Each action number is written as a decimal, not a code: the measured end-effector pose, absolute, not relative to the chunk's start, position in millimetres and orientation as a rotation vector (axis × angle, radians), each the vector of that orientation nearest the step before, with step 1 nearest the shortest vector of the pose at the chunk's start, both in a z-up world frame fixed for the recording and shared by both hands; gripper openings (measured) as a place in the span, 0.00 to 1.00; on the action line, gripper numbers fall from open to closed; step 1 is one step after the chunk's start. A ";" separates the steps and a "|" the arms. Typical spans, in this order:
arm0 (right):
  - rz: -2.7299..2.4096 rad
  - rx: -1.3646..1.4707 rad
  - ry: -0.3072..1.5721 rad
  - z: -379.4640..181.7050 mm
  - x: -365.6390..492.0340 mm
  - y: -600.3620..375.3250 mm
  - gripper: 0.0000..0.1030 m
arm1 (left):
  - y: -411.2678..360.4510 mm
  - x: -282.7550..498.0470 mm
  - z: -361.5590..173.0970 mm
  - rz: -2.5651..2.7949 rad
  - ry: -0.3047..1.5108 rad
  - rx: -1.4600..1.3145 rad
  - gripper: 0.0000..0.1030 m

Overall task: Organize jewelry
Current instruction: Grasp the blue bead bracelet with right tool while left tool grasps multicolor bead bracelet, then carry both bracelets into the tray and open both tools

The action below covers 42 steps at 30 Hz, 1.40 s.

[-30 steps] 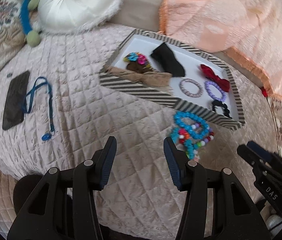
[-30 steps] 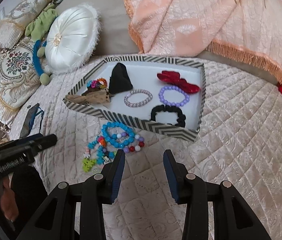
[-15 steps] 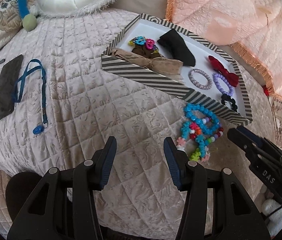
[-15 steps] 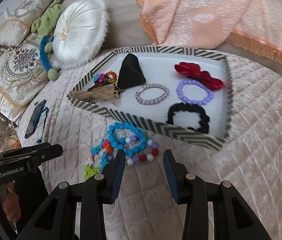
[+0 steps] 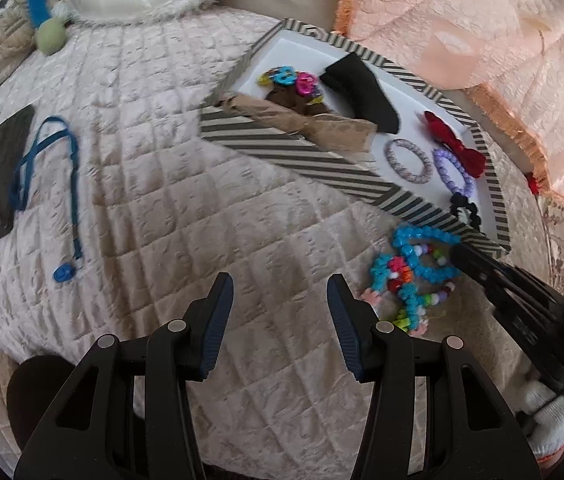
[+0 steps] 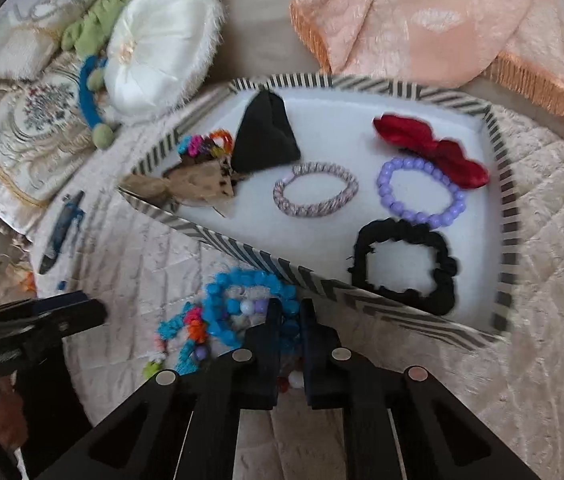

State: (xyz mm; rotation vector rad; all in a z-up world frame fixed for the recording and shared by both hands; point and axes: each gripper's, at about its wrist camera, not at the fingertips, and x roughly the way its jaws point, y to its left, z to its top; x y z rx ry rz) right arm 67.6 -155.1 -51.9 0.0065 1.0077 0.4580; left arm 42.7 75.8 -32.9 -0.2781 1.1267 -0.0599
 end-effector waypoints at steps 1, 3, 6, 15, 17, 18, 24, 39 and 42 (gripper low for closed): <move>0.455 0.002 0.995 -45.5 62.0 -162.1 0.08 | 71.4 45.0 -31.7 -0.074 1.124 -0.269 0.47; 0.447 -0.001 0.981 -36.9 55.0 -173.2 0.08 | 62.3 48.1 -29.5 -0.101 1.121 -0.251 0.48; 0.418 -0.008 0.991 -31.5 46.7 -194.2 0.08 | 43.3 55.8 -26.5 -0.166 1.121 -0.217 0.58; 0.336 -0.021 1.063 -43.4 38.0 -241.3 0.08 | -22.2 84.4 -37.2 -0.305 1.166 -0.010 0.58; 0.339 -0.013 1.066 -44.0 36.7 -244.2 0.08 | -33.8 85.7 -42.1 -0.316 1.168 0.070 0.58; 0.341 -0.009 1.067 -44.5 36.5 -245.6 0.08 | -40.1 87.4 -44.7 -0.313 1.168 0.118 0.58; 0.355 0.018 1.060 -45.3 37.0 -246.4 0.08 | -53.6 96.8 -55.4 -0.334 1.186 0.199 0.42; 0.391 0.020 0.943 -6.3 23.9 -234.4 0.08 | -41.0 87.7 -22.2 -0.352 1.131 0.054 0.08; 0.398 0.015 0.927 1.1 21.9 -232.2 0.08 | -38.3 83.5 -9.6 -0.356 1.104 0.047 0.08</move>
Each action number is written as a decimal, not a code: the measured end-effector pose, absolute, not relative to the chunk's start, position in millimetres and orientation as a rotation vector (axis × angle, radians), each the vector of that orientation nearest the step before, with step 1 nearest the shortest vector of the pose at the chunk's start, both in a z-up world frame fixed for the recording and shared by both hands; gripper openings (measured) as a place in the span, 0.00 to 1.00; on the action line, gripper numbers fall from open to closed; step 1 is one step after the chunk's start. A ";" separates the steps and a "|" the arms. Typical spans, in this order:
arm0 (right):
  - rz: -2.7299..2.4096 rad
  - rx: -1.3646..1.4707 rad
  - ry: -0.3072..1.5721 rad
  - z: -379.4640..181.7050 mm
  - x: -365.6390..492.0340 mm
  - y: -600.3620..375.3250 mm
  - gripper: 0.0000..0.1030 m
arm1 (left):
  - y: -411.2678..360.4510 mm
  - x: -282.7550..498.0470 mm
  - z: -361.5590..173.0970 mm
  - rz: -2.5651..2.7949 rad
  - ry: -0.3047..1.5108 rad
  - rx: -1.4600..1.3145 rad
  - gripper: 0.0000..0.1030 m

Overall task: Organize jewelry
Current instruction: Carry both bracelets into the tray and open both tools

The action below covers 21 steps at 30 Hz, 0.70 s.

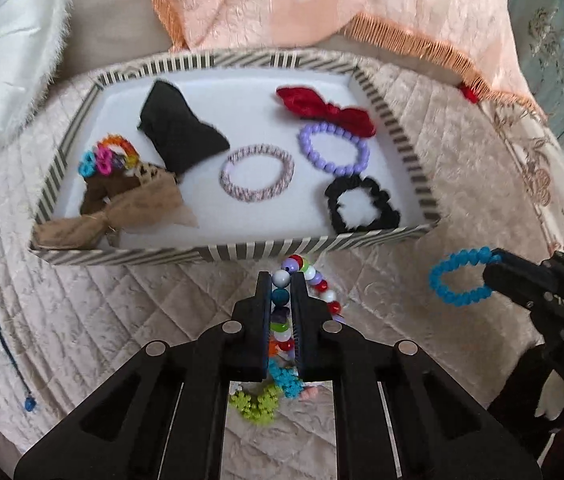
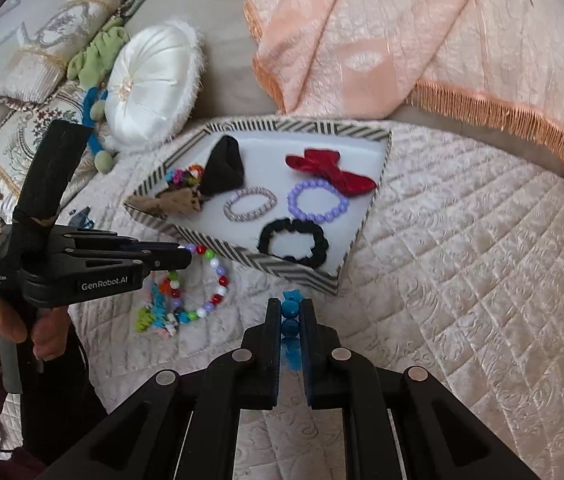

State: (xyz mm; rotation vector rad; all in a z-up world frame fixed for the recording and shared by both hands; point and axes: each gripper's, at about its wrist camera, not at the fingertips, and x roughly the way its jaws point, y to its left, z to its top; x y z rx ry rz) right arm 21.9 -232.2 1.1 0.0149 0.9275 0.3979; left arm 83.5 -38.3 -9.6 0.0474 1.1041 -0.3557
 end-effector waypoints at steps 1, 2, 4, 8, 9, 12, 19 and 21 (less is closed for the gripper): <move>0.397 0.012 0.921 3.6 21.3 -231.2 0.08 | -38.6 82.1 -5.3 -0.355 1.095 0.045 0.08; 0.400 0.010 0.917 5.9 20.6 -230.2 0.08 | -38.3 80.5 0.1 -0.352 1.082 0.046 0.08; 0.400 0.004 0.911 9.7 18.9 -229.3 0.08 | -37.0 77.9 6.6 -0.343 1.067 0.050 0.08; 0.405 -0.005 0.894 18.3 16.1 -226.8 0.08 | -33.1 72.2 20.8 -0.342 1.036 0.053 0.08; 0.408 -0.010 0.890 20.9 15.6 -225.4 0.08 | -33.0 71.4 24.0 -0.339 1.029 0.055 0.08; 0.414 -0.015 0.879 26.2 15.3 -222.6 0.08 | -29.6 68.6 31.8 -0.336 1.014 0.061 0.08; 0.434 -0.029 0.861 36.4 16.3 -214.9 0.08 | -24.5 67.1 46.2 -0.327 0.986 0.069 0.08; 0.438 -0.032 0.855 39.9 18.5 -212.4 0.08 | -22.2 69.3 48.9 -0.323 0.986 0.065 0.08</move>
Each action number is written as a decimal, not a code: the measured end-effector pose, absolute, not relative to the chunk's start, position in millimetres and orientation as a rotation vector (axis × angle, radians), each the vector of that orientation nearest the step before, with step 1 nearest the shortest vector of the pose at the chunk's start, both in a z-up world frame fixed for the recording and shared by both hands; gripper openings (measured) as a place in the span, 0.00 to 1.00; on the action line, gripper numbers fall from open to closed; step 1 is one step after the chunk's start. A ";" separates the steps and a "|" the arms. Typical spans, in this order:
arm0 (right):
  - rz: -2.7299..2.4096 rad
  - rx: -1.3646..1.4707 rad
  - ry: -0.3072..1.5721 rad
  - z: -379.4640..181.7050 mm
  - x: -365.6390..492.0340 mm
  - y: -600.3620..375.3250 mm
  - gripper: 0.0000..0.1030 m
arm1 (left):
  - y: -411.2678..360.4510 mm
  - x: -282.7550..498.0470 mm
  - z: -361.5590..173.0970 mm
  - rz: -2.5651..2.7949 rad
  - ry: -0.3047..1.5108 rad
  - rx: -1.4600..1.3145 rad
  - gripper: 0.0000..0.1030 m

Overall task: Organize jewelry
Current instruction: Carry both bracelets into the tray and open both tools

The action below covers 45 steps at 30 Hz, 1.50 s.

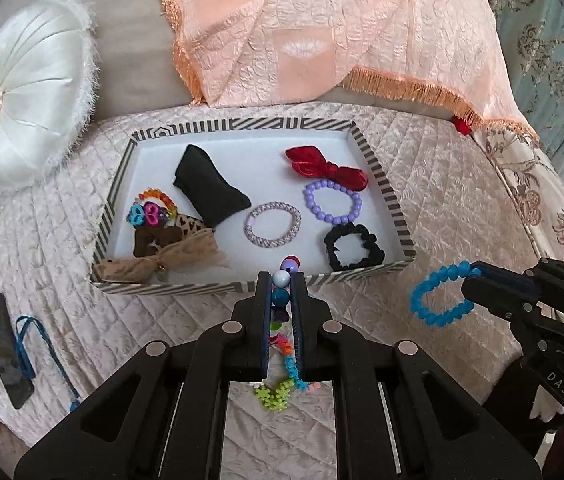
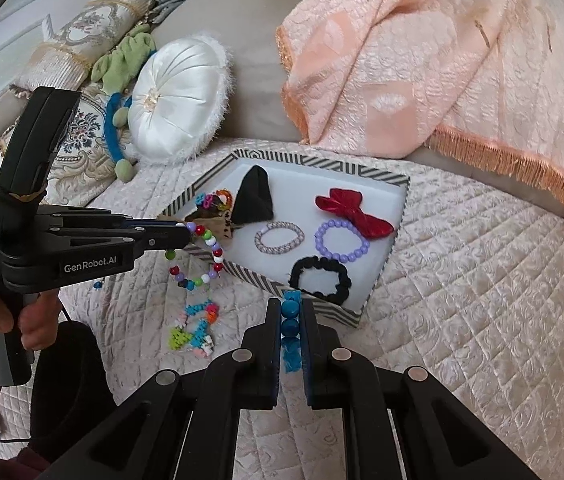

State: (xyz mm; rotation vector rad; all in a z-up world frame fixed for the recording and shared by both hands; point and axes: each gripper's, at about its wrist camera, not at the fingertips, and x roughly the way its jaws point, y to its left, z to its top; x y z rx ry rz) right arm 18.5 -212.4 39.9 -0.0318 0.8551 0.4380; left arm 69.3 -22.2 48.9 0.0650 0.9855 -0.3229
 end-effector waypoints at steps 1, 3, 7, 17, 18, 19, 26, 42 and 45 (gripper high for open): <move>0.440 -0.032 0.853 41.3 19.4 -211.6 0.08 | -20.5 71.0 50.2 -0.321 0.986 0.062 0.08; 0.446 -0.032 0.851 44.1 23.4 -208.9 0.08 | -17.2 74.2 52.8 -0.315 0.987 0.054 0.08; 0.454 -0.038 0.849 47.9 36.5 -201.3 0.08 | -10.4 85.8 61.3 -0.294 0.980 0.054 0.08; 0.470 -0.035 0.864 45.8 83.3 -182.9 0.08 | -4.6 136.2 72.7 -0.240 0.976 0.052 0.08; 0.472 -0.030 0.869 44.6 89.9 -181.1 0.08 | -5.5 142.0 72.5 -0.236 0.978 0.054 0.08; 0.474 -0.027 0.873 43.7 94.3 -180.0 0.08 | -6.6 146.3 72.2 -0.233 0.980 0.055 0.08; 0.497 -0.010 0.901 32.9 126.0 -167.0 0.08 | -21.2 185.8 62.4 -0.220 0.995 0.071 0.08; 0.454 0.070 1.013 -24.5 221.6 -171.0 0.08 | -34.0 280.1 0.6 -0.230 1.119 -0.036 0.08; 0.399 0.069 1.043 -38.4 237.7 -179.9 0.08 | -24.2 289.9 -10.3 -0.195 1.141 -0.047 0.08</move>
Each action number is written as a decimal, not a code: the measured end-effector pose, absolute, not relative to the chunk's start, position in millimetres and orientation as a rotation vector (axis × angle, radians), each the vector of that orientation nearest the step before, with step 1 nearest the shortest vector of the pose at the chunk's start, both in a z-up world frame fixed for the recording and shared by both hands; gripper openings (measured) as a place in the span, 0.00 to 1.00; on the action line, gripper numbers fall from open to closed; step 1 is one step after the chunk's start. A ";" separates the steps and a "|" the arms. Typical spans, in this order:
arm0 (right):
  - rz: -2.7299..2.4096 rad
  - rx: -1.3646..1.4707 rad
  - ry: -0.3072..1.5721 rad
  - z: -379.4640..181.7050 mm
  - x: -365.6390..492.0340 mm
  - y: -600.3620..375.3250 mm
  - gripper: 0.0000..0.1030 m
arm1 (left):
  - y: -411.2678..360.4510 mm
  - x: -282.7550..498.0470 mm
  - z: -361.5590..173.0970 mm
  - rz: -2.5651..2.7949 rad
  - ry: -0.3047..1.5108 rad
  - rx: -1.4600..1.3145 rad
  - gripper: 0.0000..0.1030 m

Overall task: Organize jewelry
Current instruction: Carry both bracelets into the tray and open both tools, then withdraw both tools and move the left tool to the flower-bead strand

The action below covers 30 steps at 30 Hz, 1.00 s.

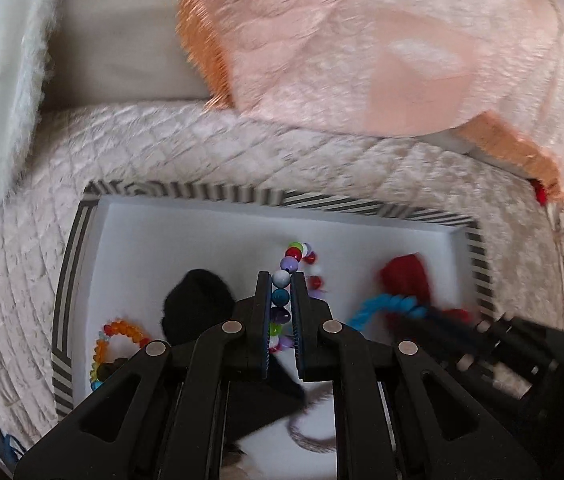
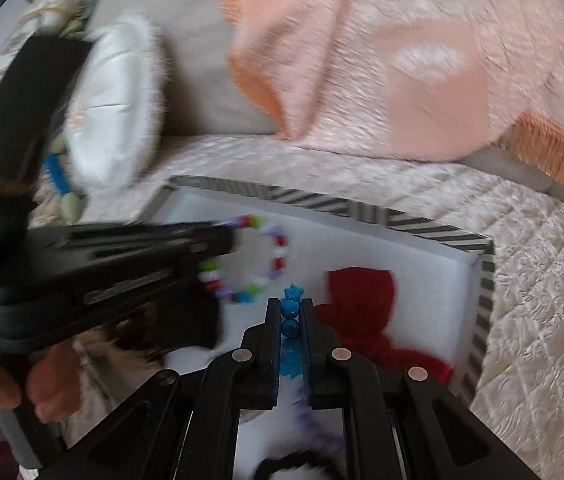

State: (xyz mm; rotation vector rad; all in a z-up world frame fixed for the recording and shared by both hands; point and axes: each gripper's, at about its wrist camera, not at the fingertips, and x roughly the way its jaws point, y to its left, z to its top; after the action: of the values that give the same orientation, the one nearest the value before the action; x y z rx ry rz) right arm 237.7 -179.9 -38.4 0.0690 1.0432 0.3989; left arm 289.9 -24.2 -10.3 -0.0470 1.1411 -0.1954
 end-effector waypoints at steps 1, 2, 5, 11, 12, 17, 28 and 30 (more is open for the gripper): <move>0.385 0.065 1.050 -41.6 241.4 -181.4 0.08 | -20.9 292.3 -13.5 -0.188 1.148 -0.052 0.08; 0.377 0.061 1.055 -44.4 243.6 -182.5 0.08 | -18.8 294.5 -16.0 -0.184 1.153 -0.054 0.08; 0.366 0.059 1.057 -50.2 249.1 -184.0 0.08 | -13.7 297.6 -22.4 -0.168 1.163 -0.056 0.08; 0.334 0.063 1.042 -54.4 261.8 -180.2 0.08 | -17.9 302.4 -24.7 -0.158 1.166 -0.058 0.08; 0.329 0.062 1.040 -54.3 263.3 -179.8 0.08 | -18.8 302.7 -24.5 -0.158 1.166 -0.057 0.08; 0.318 0.069 1.057 -57.2 269.4 -181.2 0.08 | -19.4 296.8 -27.1 -0.143 1.161 -0.043 0.09; 0.352 0.112 1.027 -43.9 237.6 -193.0 0.24 | -20.3 265.8 -19.8 -0.140 1.123 -0.016 0.37; 0.349 0.117 1.010 -37.4 230.2 -195.6 0.24 | -20.3 261.0 -16.6 -0.139 1.114 -0.016 0.38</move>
State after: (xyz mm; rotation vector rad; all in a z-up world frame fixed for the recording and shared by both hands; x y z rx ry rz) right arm 230.2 -195.6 -37.4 0.1172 1.0099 0.3489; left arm 261.0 -20.3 -16.6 -0.0156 1.1135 -0.1395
